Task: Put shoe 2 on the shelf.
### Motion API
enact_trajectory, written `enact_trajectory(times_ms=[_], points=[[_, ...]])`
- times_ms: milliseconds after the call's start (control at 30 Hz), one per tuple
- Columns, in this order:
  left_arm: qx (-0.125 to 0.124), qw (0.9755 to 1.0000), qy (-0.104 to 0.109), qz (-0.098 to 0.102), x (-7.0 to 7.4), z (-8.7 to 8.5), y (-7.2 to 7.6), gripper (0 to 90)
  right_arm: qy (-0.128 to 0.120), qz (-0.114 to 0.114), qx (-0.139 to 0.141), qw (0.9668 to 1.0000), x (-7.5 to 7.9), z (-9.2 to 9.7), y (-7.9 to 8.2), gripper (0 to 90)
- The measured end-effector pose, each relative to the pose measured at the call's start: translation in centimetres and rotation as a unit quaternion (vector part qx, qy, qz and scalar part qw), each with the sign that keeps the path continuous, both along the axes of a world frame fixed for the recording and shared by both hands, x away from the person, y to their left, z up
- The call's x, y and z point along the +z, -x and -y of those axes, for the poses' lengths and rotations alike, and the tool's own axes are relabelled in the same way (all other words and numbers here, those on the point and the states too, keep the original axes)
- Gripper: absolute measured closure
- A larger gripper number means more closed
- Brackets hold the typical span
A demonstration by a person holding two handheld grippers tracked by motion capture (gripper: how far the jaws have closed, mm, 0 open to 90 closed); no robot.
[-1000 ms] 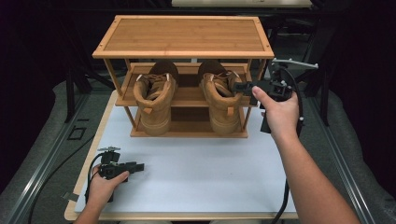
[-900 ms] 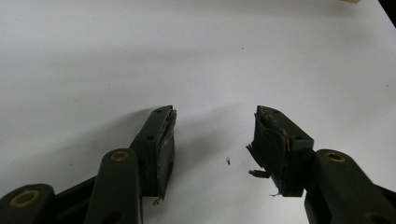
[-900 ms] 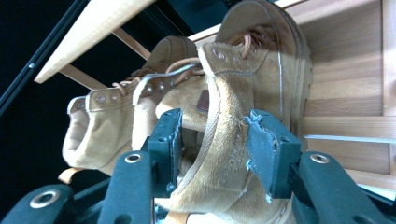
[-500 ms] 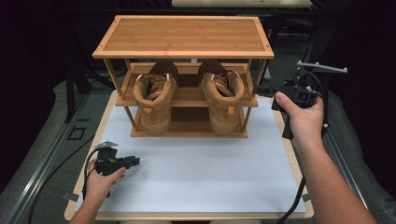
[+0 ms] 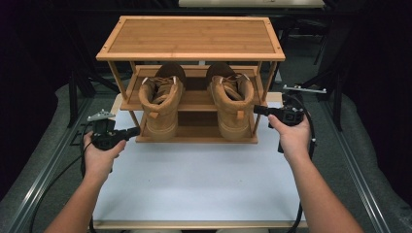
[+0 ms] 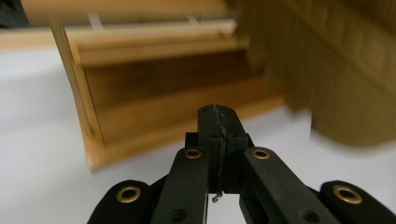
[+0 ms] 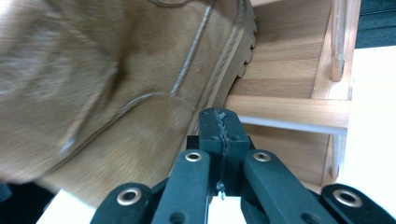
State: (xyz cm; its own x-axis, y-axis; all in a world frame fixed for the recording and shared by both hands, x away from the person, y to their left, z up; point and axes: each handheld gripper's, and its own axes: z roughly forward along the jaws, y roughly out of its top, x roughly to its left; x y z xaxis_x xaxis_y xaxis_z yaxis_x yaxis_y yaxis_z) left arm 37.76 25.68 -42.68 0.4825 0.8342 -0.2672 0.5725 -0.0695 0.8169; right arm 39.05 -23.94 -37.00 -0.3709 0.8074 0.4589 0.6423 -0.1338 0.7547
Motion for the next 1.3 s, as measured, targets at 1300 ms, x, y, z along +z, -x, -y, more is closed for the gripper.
enact_trajectory(times_ms=[1300], points=[[0.020, 0.9972, 0.071, -0.014, 2.5, 3.9, -5.5, 90.0, -0.079, -0.016, -0.047, 0.9957, -3.5, -3.2, -3.6, 90.0]])
